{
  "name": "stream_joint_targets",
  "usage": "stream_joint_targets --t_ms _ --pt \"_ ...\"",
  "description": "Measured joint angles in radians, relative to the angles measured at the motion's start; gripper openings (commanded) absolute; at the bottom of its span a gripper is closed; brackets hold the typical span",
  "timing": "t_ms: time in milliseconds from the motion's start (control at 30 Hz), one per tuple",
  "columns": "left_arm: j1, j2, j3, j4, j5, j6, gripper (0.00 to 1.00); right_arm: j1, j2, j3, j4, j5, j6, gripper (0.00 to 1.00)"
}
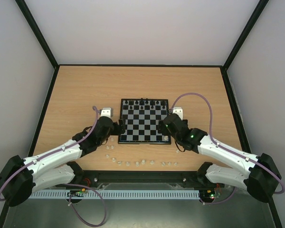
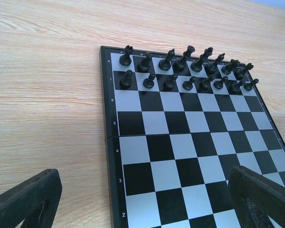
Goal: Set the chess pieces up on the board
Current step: Pick up the chess piece at the center of the board.
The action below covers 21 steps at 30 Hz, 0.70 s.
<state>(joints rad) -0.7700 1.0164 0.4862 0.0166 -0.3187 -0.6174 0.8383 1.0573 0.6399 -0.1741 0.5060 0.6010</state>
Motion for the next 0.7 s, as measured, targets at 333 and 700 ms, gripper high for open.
stream_joint_targets --t_ms 333,700 --pt "0.001 0.005 0.001 0.0 0.01 -0.001 0.99 0.0 -0.021 -0.018 0.003 0.026 0.001 0.99" --pt "0.002 0.032 0.003 0.001 0.053 -0.002 0.99 0.0 -0.004 -0.019 0.005 0.033 0.001 0.99"
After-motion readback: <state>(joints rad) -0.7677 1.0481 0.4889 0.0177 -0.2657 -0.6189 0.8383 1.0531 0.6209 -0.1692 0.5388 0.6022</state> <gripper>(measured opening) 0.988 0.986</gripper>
